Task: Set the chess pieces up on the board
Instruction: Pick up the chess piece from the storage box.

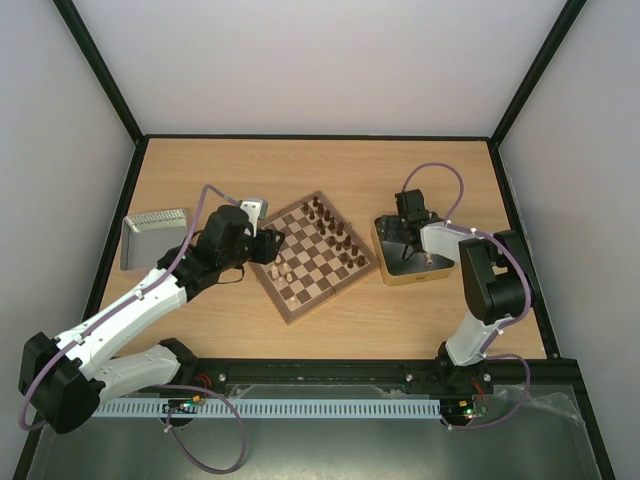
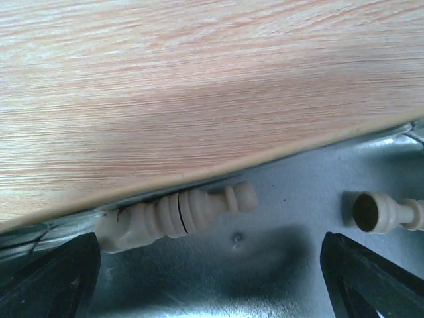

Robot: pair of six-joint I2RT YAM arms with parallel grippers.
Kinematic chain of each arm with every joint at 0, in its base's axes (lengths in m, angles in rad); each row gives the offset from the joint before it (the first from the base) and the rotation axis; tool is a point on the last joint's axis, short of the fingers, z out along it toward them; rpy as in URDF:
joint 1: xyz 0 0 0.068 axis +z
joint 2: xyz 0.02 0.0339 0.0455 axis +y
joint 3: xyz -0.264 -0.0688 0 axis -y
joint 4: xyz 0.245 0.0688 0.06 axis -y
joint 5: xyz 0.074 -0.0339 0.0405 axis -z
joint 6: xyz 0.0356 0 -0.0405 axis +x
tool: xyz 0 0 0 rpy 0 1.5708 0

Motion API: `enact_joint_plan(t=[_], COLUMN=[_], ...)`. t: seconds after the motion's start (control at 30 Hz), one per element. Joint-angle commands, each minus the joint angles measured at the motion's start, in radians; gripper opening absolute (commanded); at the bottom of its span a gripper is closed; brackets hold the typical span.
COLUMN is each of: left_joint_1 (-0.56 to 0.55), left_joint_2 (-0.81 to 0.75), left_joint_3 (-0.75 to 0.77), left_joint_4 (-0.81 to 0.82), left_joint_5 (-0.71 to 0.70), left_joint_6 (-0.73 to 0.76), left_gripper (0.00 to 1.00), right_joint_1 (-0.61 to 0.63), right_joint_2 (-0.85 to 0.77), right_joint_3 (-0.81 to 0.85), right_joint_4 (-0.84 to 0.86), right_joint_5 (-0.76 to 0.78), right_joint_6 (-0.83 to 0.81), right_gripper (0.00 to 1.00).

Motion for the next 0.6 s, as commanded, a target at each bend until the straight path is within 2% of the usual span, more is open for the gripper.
enact_joint_plan(t=[0.0, 0.13, 0.23, 0.37, 0.47, 0.57], left_joint_1=[0.006, 0.005, 0.006, 0.006, 0.006, 0.006], left_joint_2=[0.004, 0.008, 0.009, 0.008, 0.005, 0.0], left_joint_3=[-0.005, -0.006, -0.006, -0.008, -0.008, -0.012], left_joint_4=[0.022, 0.022, 0.021, 0.022, 0.022, 0.019], left_joint_5=[-0.011, -0.008, -0.004, -0.004, -0.006, -0.01], left_joint_6=[0.005, 0.007, 0.008, 0.007, 0.007, 0.007], left_gripper=[0.52, 0.52, 0.52, 0.52, 0.52, 0.52], right_joint_1=[0.002, 0.0, 0.001, 0.001, 0.001, 0.001], right_joint_2=[0.048, 0.058, 0.046, 0.042, 0.025, 0.023], right_joint_3=[0.017, 0.029, 0.032, 0.039, 0.027, 0.037], right_joint_4=[0.017, 0.019, 0.031, 0.027, 0.026, -0.025], right_joint_5=[0.02, -0.053, -0.049, -0.004, -0.014, -0.032], right_joint_6=[-0.072, -0.116, -0.119, -0.068, -0.049, 0.0], right_gripper=[0.88, 0.83, 0.8, 0.68, 0.56, 0.52])
